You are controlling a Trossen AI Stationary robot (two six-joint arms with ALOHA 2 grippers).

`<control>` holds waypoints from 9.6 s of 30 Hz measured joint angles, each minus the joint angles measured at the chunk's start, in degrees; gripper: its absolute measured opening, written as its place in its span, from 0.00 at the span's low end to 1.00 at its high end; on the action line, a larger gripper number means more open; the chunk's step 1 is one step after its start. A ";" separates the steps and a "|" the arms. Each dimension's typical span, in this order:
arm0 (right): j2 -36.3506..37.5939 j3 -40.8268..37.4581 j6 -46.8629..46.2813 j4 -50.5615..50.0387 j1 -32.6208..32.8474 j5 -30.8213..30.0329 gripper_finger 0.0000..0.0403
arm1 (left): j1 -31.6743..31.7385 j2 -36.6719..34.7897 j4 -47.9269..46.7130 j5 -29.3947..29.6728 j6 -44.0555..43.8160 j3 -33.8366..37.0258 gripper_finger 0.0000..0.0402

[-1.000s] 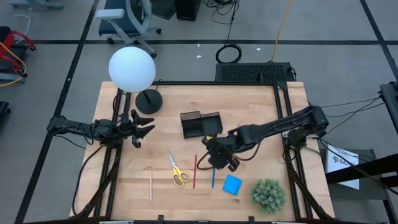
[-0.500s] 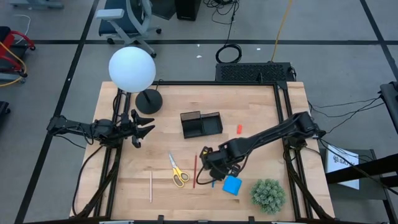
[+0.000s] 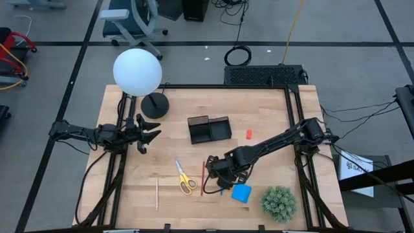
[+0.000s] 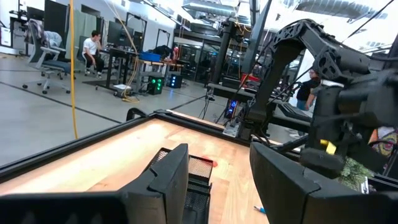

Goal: Pick and place office supplies into organizer
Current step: Put the blue pencil into the desk organizer

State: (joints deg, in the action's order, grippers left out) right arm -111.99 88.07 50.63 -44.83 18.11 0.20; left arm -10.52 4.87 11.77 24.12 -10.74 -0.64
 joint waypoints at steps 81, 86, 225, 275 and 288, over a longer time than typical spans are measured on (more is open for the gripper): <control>-11.49 7.19 4.09 -5.67 -0.21 10.14 0.07 | 0.00 0.00 0.00 0.00 -0.39 0.00 0.42; -11.47 7.21 3.98 -5.66 -0.88 8.76 0.22 | 0.00 0.02 0.00 0.00 -0.39 0.00 0.42; -15.62 8.87 1.07 -7.61 -4.96 10.37 0.02 | 0.00 -0.01 -1.27 0.00 0.04 0.00 0.42; -10.98 8.74 -2.02 -8.14 -5.40 5.80 0.32 | 0.00 0.02 -1.49 0.02 0.13 0.00 0.42; -10.94 8.81 -1.94 -6.33 -6.54 9.04 0.25 | 0.00 0.02 -1.73 0.02 0.22 0.00 0.42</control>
State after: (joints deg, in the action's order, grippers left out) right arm -122.93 96.88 48.69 -51.16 11.57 9.23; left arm -10.52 4.89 10.04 24.14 -10.52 -0.64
